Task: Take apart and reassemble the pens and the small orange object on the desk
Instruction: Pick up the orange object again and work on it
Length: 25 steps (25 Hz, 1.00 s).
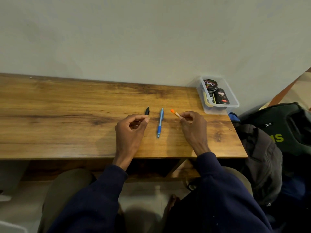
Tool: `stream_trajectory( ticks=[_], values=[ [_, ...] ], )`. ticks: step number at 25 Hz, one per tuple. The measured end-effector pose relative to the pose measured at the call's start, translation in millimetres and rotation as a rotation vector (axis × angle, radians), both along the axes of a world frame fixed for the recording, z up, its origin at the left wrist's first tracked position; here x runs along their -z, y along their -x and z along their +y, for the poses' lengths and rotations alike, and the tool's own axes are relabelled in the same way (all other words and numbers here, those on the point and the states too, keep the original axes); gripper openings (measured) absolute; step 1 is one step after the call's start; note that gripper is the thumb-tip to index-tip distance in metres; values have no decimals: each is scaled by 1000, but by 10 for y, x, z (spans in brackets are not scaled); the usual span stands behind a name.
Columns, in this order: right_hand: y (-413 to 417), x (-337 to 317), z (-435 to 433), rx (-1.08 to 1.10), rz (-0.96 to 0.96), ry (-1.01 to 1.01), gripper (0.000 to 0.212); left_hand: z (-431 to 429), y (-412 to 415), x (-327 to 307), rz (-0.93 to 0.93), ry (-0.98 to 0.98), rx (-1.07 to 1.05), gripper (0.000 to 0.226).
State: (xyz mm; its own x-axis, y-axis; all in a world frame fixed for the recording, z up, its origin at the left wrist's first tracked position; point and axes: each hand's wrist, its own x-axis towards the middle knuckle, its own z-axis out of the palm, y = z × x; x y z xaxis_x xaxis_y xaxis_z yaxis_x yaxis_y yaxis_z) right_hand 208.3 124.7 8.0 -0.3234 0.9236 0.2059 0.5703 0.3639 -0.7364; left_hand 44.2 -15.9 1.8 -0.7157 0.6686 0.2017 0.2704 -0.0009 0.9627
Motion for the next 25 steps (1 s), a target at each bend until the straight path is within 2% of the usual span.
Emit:
stream_trajectory(
  ticks=[5, 9, 16, 21, 25],
  values=[
    [69, -18, -357, -198, 252, 46, 12, 25, -72, -29, -108, -106, 125, 23],
    [124, 2, -422, -290, 292, 87, 16, 58, -108, -4, -149, -112, 164, 25],
    [116, 49, -397, -292, 384, 177, 17, 55, -84, 54, -230, -155, 169, 21],
    [96, 50, -432, -272, 634, 462, 24, 65, -81, 62, -268, -198, 148, 19],
    [90, 24, -459, -290, 915, 741, 23, 70, -86, 82, -313, -199, 145, 18]
  ],
)
